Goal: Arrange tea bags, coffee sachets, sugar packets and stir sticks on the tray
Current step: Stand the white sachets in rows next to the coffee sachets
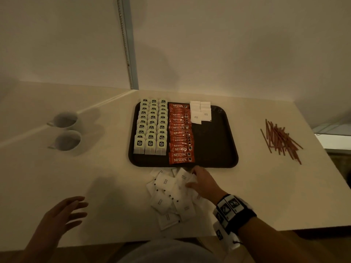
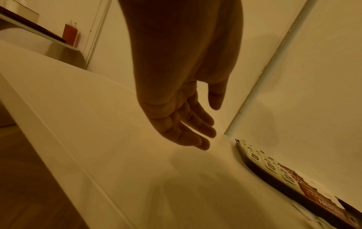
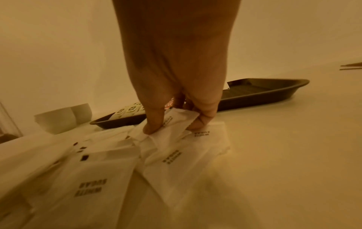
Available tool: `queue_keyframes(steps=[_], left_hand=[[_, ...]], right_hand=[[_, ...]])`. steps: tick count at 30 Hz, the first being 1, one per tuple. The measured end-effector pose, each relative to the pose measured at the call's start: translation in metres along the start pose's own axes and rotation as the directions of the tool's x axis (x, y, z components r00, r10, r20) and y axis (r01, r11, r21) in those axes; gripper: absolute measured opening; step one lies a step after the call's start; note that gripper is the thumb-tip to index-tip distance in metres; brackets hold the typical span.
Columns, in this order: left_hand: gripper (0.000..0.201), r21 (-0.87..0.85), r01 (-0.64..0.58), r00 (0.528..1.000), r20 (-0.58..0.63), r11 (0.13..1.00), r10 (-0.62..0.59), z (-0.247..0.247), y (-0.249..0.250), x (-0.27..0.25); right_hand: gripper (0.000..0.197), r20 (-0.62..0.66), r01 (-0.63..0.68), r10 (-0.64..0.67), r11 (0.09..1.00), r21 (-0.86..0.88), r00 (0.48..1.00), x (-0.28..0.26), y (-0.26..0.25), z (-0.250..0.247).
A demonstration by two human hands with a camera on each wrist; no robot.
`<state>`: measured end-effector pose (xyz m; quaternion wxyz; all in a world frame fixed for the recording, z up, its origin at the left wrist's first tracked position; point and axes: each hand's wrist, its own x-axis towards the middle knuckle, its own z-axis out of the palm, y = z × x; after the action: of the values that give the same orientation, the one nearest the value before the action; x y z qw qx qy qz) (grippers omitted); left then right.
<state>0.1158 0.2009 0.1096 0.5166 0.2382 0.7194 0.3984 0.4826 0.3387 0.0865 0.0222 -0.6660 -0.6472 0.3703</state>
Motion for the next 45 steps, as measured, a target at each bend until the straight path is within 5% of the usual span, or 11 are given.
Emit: queue_keyframes(steps=[15, 17, 20, 24, 33, 40, 45], left_hand=[[0.02, 0.001, 0.025, 1.0, -0.018, 1.0, -0.025, -0.005, 0.003, 0.012], [0.021, 0.001, 0.024, 0.999, -0.021, 1.0, -0.024, -0.007, 0.003, 0.013], [0.02, 0.003, 0.036, 0.999, -0.017, 0.999, -0.036, -0.007, 0.002, 0.015], [0.02, 0.01, 0.043, 0.999, 0.013, 0.999, -0.043, -0.005, 0.001, 0.018], [0.021, 0.017, 0.023, 1.0, 0.019, 1.0, -0.023, 0.0, 0.005, 0.016], [0.019, 0.015, 0.017, 1.0, 0.014, 1.0, -0.017, -0.002, 0.005, 0.014], [0.02, -0.001, 0.024, 1.0, -0.01, 1.0, -0.024, -0.005, 0.007, 0.013]], right_hand=[[0.028, 0.122, -0.144, 0.11, 0.937, 0.318, 0.986, -0.005, 0.0, -0.049], [0.029, 0.187, -0.131, 0.091, 0.968, 0.213, 0.978, -0.01, 0.009, -0.061], [0.048, 0.315, -0.02, 0.073, 0.985, -0.171, 0.946, -0.014, 0.022, -0.055], [0.063, 0.24, 0.022, 0.068, 0.934, -0.357, 0.968, -0.02, 0.022, -0.018], [0.065, 0.029, -0.043, 0.046, 0.995, -0.09, 0.999, -0.015, 0.013, 0.006], [0.059, 0.103, -0.01, 0.026, 0.989, -0.148, 0.994, -0.015, 0.011, 0.005], [0.037, 0.183, -0.031, 0.045, 0.997, -0.077, 0.982, -0.015, 0.017, -0.015]])
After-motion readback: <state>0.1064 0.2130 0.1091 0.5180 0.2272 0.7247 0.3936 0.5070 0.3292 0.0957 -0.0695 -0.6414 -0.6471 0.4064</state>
